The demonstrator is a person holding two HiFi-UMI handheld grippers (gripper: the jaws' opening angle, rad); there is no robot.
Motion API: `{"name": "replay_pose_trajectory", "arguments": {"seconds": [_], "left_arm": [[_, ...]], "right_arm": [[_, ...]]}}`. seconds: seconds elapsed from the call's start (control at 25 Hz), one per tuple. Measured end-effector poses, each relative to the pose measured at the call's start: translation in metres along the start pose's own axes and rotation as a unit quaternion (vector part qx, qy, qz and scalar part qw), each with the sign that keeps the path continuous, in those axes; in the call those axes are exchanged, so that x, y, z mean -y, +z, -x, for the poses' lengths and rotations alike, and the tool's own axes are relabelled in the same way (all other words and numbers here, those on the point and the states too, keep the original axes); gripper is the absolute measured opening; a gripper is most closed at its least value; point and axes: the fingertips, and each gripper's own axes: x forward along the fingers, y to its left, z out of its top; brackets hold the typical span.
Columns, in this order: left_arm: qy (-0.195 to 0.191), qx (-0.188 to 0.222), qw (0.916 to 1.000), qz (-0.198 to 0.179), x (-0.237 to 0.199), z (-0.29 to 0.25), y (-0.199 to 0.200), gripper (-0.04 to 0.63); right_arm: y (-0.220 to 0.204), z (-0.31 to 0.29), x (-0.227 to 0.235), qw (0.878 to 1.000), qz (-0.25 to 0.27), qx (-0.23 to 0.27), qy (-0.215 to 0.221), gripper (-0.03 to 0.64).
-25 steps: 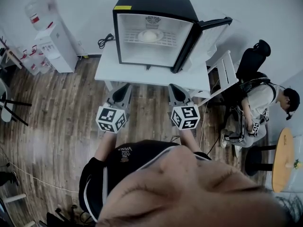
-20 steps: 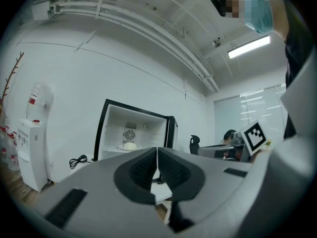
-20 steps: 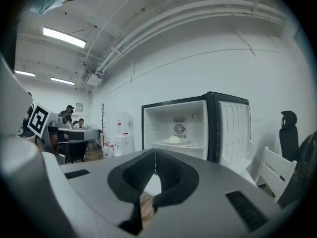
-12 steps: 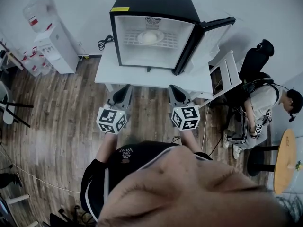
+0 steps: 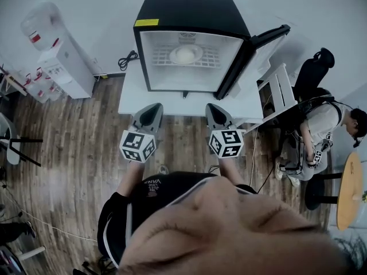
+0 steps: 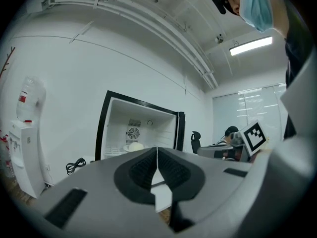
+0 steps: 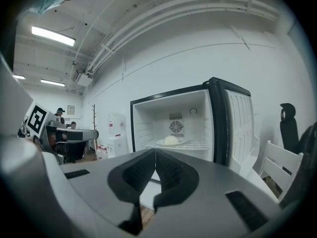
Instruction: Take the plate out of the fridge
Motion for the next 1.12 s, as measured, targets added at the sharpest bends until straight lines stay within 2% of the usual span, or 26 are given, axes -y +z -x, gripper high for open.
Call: {"name": "replay_pose_trajectory", "arguments": {"seconds": [0.56, 1.12], "left_arm": [[-0.034, -0.002, 0.9994, -0.009, -0.054, -0.039, 0.012, 0.017], [-0.046, -0.002, 0.9989, -0.011, -0.095, -0.051, 0.017, 0.017]], "right_arm": [[0.022, -0.058, 0.004, 0.999, 0.001, 0.019, -0.031, 0.012], [0.031, -0.092, -0.002, 0.998, 0.001, 0.03, -0.05, 0.012]]}}
